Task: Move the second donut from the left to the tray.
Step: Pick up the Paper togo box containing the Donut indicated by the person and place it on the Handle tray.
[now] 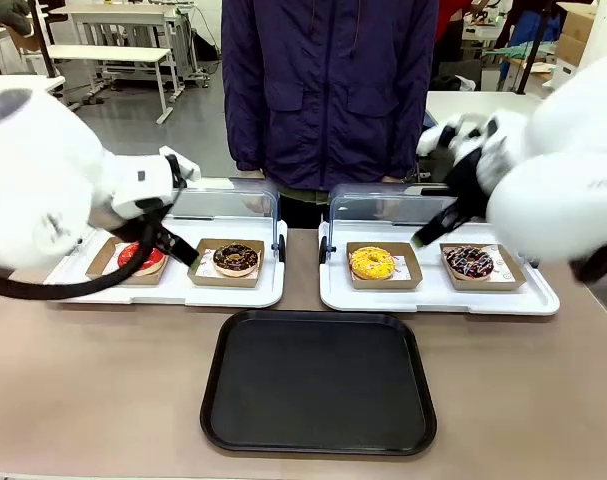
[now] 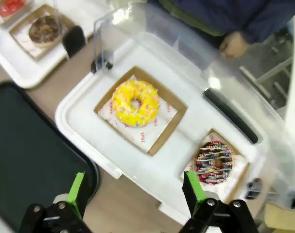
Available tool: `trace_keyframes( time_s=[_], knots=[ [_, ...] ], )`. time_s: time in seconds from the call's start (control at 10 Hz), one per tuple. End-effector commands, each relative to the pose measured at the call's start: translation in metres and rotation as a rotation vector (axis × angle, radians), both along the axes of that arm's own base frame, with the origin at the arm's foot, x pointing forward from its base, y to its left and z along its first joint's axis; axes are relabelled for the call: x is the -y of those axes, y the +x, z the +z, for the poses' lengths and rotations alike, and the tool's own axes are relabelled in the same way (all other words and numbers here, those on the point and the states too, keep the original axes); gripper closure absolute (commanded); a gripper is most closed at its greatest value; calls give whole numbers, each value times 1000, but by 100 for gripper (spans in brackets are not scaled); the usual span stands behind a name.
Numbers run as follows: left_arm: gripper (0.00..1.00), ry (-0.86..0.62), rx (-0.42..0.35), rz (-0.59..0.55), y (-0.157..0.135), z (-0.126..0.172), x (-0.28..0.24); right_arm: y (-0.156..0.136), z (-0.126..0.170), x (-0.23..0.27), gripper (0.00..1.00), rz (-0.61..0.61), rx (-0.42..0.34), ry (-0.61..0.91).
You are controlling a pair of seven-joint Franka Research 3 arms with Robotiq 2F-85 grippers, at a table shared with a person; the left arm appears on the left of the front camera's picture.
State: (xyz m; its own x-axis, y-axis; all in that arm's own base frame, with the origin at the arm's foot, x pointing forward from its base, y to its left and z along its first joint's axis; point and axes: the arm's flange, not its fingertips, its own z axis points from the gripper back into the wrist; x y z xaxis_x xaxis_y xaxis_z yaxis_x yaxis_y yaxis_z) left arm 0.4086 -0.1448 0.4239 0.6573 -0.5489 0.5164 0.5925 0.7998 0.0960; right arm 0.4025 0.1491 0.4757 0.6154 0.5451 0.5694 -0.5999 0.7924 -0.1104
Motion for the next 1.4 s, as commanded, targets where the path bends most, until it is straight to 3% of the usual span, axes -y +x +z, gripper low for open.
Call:
trace_keyframes(
  time_s=[0.0, 0.3, 0.5, 0.9, 1.3],
  knots=[
    [0, -52, -50, -124, 8, 55, -53, -3, 61, 70, 0, 98, -25, 88],
    [0, -221, -41, -336, -1, 93, -131, -14, 87, 197, 0, 196, 36, 237],
    [0, -328, 42, -467, -16, 95, -187, -30, 72, 266, 0, 239, 111, 347],
    [0, -427, 220, -553, -33, 87, -246, -52, 35, 318, 0, 281, 226, 485],
    [0, -454, 278, -590, -31, 80, -258, -57, 22, 328, 0, 284, 274, 542]
  ],
)
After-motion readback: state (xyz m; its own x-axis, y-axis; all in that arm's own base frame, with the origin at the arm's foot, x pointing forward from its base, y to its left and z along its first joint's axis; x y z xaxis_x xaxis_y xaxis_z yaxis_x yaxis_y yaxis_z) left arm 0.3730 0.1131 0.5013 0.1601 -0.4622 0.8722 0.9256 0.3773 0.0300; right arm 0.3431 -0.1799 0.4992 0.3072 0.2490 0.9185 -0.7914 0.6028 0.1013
